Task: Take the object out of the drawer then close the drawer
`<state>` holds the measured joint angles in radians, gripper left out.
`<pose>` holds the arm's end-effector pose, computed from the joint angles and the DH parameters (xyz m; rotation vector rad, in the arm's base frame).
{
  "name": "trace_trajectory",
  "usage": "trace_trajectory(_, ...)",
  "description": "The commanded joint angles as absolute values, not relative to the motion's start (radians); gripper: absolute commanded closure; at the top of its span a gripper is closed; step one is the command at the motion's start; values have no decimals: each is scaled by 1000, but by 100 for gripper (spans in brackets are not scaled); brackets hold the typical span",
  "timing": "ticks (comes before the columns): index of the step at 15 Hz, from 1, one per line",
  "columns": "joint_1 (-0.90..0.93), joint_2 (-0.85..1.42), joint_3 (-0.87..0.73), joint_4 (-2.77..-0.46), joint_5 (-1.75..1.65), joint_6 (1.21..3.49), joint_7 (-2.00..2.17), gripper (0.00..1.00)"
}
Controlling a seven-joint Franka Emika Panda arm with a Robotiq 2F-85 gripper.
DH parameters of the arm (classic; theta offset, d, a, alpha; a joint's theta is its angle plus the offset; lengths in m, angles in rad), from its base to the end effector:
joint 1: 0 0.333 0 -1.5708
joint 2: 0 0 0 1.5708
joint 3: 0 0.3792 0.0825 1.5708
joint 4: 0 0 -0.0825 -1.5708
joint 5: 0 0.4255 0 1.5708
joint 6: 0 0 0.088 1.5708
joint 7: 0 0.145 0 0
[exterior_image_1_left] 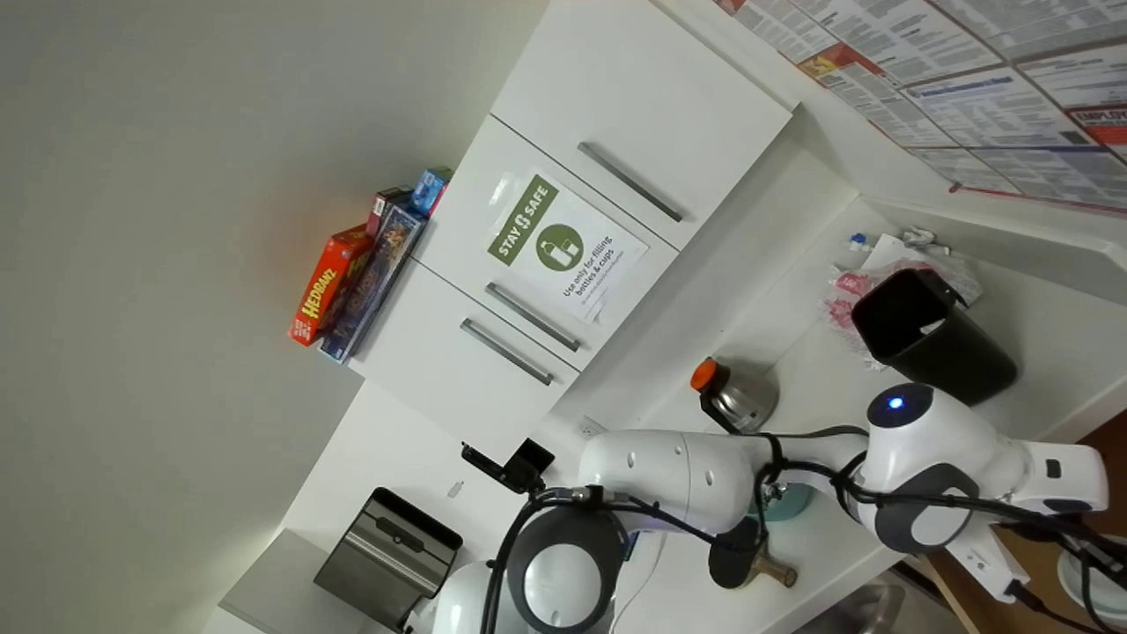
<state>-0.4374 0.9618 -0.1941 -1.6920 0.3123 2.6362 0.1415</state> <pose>0.5847 -0.4213 0.0092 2.7742 -1.4520 0.0176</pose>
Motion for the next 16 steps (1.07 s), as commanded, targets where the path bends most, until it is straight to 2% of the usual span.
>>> trace_trajectory(1, -396, 780, -218, -1890, 271, 2653, 116, 76)
trace_trajectory(9, -384, 500, -116, -2113, 265, 2864, -57, 76)
trace_trajectory(16, -451, 462, 84, -2065, 371, 2847, -204, 76)
